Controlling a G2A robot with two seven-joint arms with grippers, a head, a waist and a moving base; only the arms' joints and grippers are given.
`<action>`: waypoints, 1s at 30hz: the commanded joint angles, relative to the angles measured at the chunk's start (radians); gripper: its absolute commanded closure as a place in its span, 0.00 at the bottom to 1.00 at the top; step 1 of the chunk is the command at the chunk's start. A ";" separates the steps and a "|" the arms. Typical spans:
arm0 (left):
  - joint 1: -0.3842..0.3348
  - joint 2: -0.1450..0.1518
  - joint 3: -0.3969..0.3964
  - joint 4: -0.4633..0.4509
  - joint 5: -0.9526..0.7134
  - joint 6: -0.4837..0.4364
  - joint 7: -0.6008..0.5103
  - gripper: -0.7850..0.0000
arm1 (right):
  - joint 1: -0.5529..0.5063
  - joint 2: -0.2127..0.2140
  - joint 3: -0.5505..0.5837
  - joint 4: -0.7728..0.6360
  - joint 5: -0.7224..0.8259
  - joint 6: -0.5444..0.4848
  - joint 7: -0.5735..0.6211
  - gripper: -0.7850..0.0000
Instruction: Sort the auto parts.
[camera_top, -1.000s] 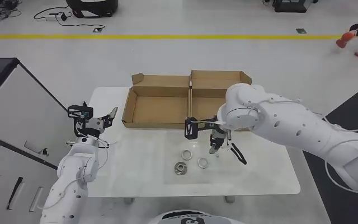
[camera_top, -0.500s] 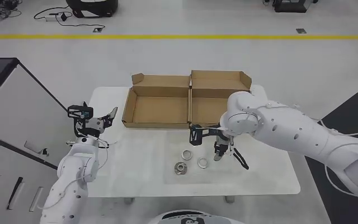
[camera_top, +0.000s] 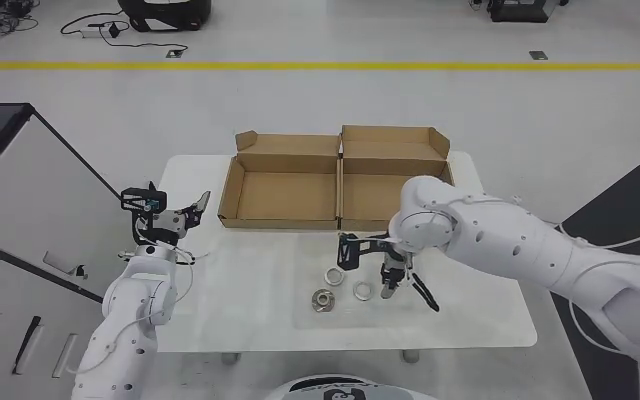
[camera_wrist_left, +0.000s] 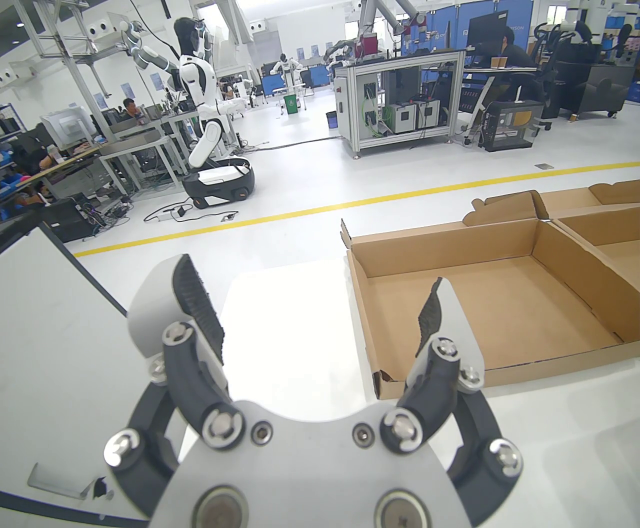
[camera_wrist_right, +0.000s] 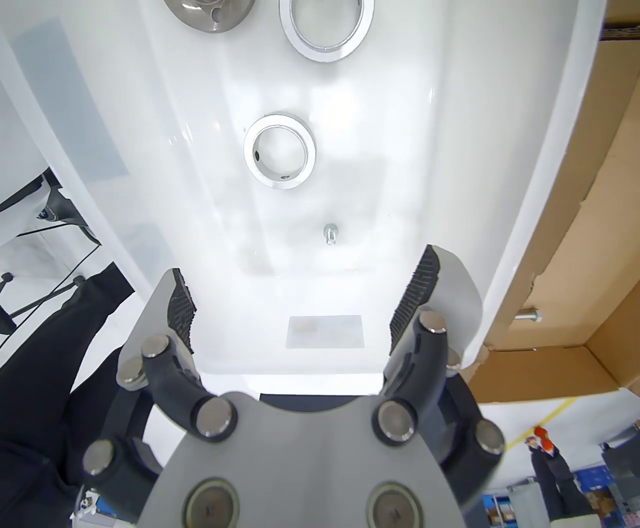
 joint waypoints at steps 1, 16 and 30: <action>0.000 0.000 0.000 0.000 0.000 0.000 0.000 0.00 | -0.005 -0.005 0.000 0.007 -0.003 0.003 0.003 0.00; 0.000 0.000 0.000 0.000 0.000 0.000 0.000 0.00 | -0.027 -0.019 0.000 0.066 -0.007 0.044 0.044 0.21; 0.000 0.000 0.000 0.000 0.000 0.000 0.000 0.00 | -0.046 -0.039 0.000 0.140 -0.002 0.020 0.020 0.36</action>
